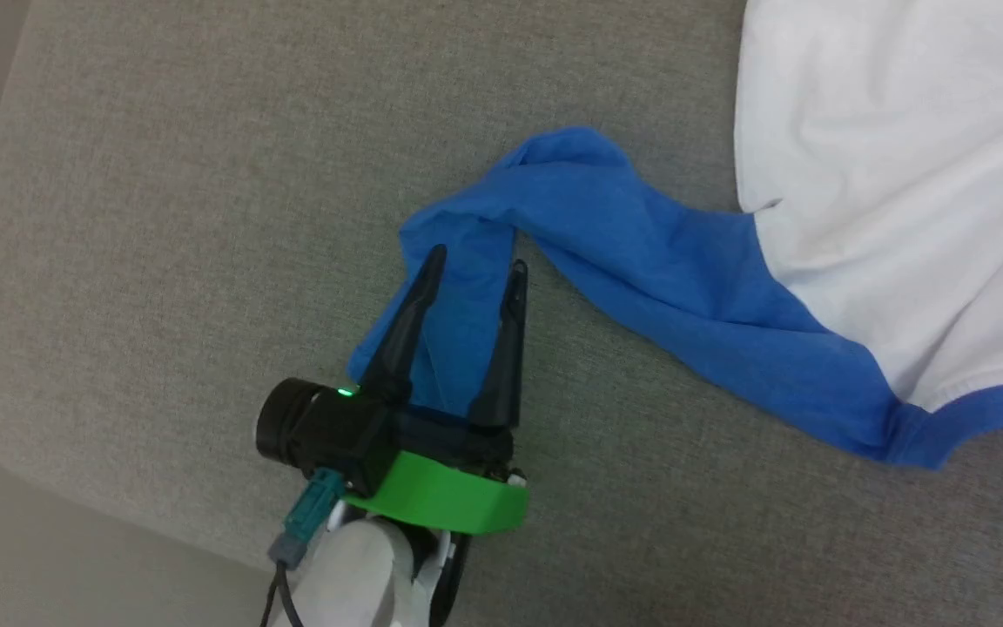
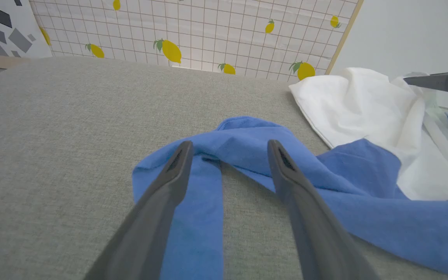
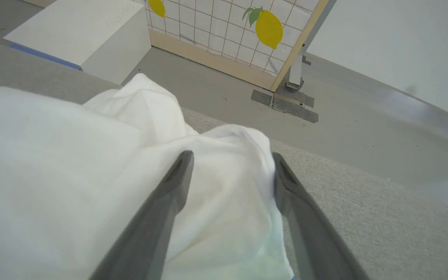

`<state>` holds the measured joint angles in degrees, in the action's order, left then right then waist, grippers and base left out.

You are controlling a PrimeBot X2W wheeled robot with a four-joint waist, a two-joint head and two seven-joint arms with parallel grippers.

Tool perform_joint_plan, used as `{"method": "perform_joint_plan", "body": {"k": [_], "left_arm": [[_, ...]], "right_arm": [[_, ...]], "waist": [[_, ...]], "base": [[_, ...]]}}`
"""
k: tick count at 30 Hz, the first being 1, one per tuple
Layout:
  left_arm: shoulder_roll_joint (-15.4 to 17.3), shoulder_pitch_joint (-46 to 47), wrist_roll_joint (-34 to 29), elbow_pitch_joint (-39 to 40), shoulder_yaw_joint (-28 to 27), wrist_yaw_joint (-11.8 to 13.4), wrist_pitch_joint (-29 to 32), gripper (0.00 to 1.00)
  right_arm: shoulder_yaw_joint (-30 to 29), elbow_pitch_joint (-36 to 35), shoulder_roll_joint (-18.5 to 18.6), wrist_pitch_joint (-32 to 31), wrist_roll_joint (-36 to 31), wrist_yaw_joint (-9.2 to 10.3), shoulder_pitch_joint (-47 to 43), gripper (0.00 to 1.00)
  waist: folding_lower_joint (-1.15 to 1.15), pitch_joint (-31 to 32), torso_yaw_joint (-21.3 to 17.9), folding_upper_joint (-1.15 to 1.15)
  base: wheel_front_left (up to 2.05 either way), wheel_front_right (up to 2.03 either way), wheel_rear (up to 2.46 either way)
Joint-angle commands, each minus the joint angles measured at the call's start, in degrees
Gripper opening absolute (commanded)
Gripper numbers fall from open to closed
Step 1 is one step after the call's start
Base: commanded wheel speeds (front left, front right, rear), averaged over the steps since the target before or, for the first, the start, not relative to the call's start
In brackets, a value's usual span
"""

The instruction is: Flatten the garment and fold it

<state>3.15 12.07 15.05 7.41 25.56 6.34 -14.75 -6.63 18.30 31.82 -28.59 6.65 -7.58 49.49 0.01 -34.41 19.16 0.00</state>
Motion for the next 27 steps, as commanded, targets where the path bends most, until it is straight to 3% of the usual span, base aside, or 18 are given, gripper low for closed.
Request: {"method": "perform_joint_plan", "body": {"k": [1, 7, 12, 17, 18, 23, 27], "left_arm": [[-0.3, 0.3, -0.9, -0.4, -0.7, -0.1, -0.2, 1.0], [-0.2, -2.5, -2.4, -1.1, -3.8, -0.9, -0.2, 1.0], [0.6, -5.7, -3.3, -1.2, -6.7, -1.3, -0.2, 1.0], [0.9, -8.9, -3.9, -0.6, -8.9, -1.4, -0.2, 1.0], [0.9, -10.6, -4.0, -0.2, -10.4, -1.3, -0.2, 1.0], [2.7, -11.3, -5.2, -1.2, -11.3, -1.1, 1.3, 1.0], [6.1, -10.3, -6.1, -3.3, -11.1, -2.0, 10.3, 1.0]], "right_arm": [[-0.1, -1.0, -0.6, 1.1, 1.5, 0.09, -1.6, 1.0], [-1.9, -10.4, -4.3, 5.7, 7.1, 0.09, -11.9, 1.0], [-5.6, -21.1, -10.5, 10.5, 8.6, 0.09, -25.8, 1.0], [-10.5, -30.5, -20.7, 15.2, 7.1, 0.09, -39.9, 1.0], [-13.1, -34.2, -27.1, 18.2, 5.9, 0.09, -48.0, 1.0], [-14.8, -35.6, -28.9, 20.0, 8.7, 0.09, -53.2, 1.0], [-14.5, -35.3, -28.9, 21.0, 11.0, 0.09, -53.9, 1.0]], "waist": [[-0.01, 3.8, -3.2, 0.0], [-0.01, 9.9, -7.8, 0.0], [-0.01, 14.0, -11.3, 0.0], [-0.01, 16.2, -14.1, 0.0], [-0.01, 17.1, -15.6, 0.0], [-0.01, 17.3, -16.5, 0.0], [-0.01, 17.0, -16.8, 0.0]], "base": [[0.0, 0.0, 0.0], [0.0, 0.0, 0.0], [0.0, 0.0, 0.0], [0.0, 0.0, 0.0], [0.0, 0.0, 0.0], [0.0, 0.0, 0.0], [0.0, 0.0, 0.0]]}}
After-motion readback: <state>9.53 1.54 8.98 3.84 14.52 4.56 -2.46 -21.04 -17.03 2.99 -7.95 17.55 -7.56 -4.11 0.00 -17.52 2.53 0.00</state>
